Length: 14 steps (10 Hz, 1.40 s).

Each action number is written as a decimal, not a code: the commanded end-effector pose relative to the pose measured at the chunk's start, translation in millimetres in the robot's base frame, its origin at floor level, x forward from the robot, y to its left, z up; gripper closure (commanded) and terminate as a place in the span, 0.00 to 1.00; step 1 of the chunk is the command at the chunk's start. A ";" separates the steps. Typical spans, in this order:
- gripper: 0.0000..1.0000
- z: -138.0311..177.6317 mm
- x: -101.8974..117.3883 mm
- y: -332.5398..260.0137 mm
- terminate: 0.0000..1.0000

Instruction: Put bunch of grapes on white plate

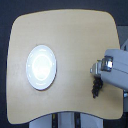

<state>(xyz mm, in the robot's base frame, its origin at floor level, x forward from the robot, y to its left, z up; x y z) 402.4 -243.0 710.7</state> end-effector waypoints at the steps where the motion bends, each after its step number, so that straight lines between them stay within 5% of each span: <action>1: 1.00 -4.6 -3.3 10.1 0.00; 14: 1.00 10.6 6.8 14.4 0.00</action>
<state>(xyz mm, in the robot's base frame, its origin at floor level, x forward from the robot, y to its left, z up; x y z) 413.6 -233.4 716.2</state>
